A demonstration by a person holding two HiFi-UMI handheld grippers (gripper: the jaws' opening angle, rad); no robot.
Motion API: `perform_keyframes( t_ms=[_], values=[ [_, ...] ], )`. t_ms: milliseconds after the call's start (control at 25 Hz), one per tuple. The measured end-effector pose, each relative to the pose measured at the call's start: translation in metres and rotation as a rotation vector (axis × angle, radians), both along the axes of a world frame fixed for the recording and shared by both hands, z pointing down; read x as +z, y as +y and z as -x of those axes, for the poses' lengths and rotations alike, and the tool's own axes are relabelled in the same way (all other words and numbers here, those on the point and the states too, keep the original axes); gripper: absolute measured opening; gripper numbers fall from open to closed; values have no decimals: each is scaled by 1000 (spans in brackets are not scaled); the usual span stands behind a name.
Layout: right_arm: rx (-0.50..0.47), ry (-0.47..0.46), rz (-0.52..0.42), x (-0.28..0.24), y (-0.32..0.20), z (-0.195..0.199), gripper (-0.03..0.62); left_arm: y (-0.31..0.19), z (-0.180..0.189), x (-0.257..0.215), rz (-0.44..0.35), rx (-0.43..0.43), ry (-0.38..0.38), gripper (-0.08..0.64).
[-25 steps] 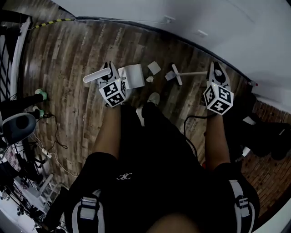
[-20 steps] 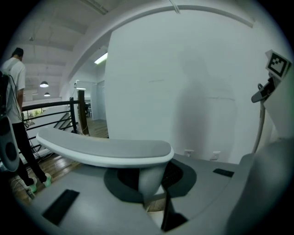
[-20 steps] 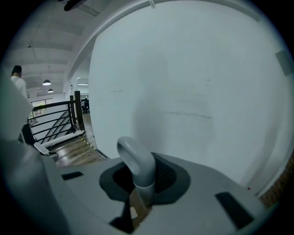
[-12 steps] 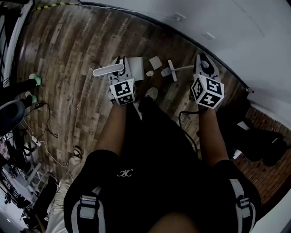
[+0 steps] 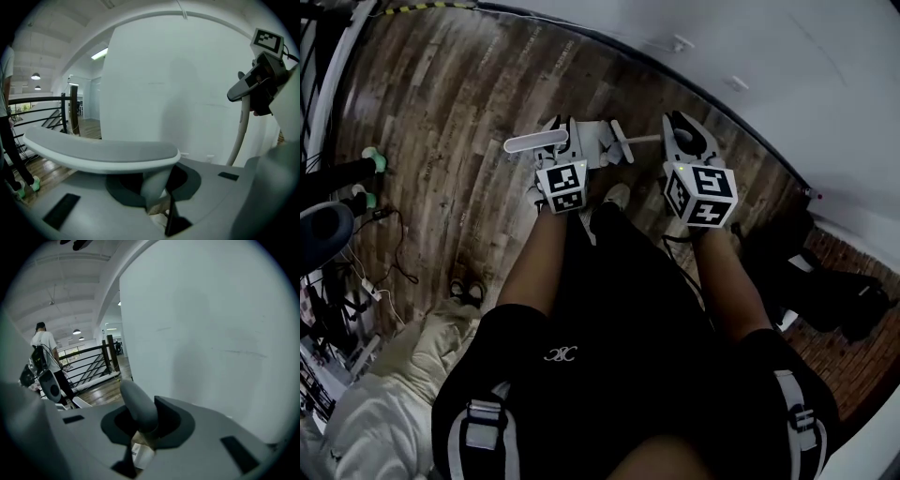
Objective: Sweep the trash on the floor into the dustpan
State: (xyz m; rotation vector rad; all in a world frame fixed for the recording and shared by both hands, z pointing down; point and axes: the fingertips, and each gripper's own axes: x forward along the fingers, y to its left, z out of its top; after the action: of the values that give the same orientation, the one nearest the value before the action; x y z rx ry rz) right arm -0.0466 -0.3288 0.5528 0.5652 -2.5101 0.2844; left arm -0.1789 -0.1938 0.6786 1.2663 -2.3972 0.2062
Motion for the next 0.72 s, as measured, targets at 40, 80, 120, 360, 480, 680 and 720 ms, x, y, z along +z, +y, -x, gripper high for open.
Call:
perform_keyframes(
  t_ms=[40, 80, 120, 360, 480, 680, 720],
  values=[
    [-4, -15, 16, -3, 3, 3, 69, 0, 1, 0, 0, 6, 3, 69],
    [-1, -30, 39, -4, 5, 6, 69, 0, 1, 0, 0, 12, 6, 70],
    [11, -44, 66, -4, 6, 6, 69, 0, 1, 0, 0, 18, 8, 71],
    [117, -103, 168, -9, -5, -5, 63, 2, -2, 1, 3, 51, 25, 71],
    [138, -120, 172, -16, -12, -13, 63, 3, -1, 2, 6, 48, 25, 71],
    [132, -147, 98, -45, -24, -33, 63, 2, -4, 5, 26, 36, 37, 71],
    [127, -152, 81, -52, -26, -37, 63, 1, -4, 5, 34, 29, 44, 71]
  ],
)
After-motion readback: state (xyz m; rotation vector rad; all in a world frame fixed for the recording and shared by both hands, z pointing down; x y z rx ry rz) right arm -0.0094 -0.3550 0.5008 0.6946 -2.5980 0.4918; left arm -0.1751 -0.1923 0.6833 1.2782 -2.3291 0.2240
